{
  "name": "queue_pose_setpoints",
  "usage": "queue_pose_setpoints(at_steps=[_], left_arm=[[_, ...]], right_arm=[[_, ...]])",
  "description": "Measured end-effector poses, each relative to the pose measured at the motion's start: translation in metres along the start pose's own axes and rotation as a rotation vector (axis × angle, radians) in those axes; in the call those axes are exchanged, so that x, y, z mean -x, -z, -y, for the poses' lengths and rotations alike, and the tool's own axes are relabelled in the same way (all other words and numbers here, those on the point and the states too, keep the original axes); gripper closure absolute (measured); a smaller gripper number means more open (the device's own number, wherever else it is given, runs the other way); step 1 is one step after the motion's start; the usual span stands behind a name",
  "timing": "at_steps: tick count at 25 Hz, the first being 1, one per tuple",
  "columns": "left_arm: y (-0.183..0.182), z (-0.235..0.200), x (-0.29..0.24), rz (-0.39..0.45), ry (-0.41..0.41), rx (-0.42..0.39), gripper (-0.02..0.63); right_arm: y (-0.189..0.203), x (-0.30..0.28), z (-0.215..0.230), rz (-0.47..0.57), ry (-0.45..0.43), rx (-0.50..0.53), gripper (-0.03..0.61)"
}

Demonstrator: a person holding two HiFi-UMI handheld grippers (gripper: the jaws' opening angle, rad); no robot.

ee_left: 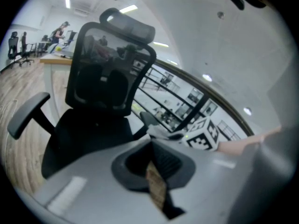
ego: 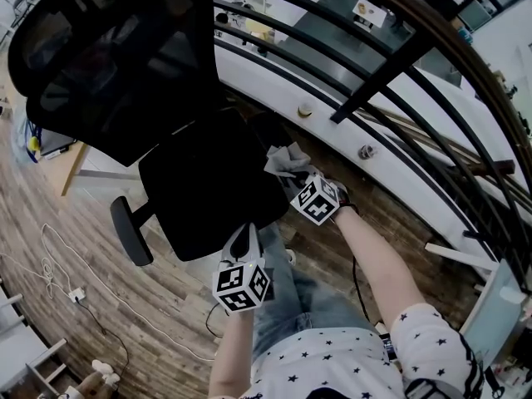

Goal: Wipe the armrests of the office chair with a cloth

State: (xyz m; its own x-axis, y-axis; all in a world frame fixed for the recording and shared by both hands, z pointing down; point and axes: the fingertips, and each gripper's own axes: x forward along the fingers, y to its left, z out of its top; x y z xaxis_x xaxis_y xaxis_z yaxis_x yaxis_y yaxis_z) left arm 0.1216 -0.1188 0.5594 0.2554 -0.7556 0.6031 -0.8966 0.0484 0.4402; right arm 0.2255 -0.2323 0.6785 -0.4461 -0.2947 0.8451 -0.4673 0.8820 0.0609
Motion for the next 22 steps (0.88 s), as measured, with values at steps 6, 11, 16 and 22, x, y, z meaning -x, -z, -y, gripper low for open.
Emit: queue_pose_setpoints(at_steps=[6, 11, 16, 22], left_arm=[[0.001, 0.004, 0.011, 0.011, -0.002, -0.008, 0.607], [0.006, 0.005, 0.016, 0.022, -0.007, -0.01, 0.607], [0.012, 0.01, 0.024, 0.033, -0.006, -0.021, 0.607], [0.022, 0.016, 0.037, 0.041, -0.007, -0.023, 0.607]], right_arm=[[0.009, 0.009, -0.011, -0.01, -0.004, 0.015, 0.551], [0.02, 0.009, -0.022, -0.026, -0.015, 0.029, 0.551], [0.033, 0.012, -0.034, -0.033, 0.002, 0.077, 0.551], [0.037, 0.027, -0.044, -0.009, 0.016, 0.071, 0.551]])
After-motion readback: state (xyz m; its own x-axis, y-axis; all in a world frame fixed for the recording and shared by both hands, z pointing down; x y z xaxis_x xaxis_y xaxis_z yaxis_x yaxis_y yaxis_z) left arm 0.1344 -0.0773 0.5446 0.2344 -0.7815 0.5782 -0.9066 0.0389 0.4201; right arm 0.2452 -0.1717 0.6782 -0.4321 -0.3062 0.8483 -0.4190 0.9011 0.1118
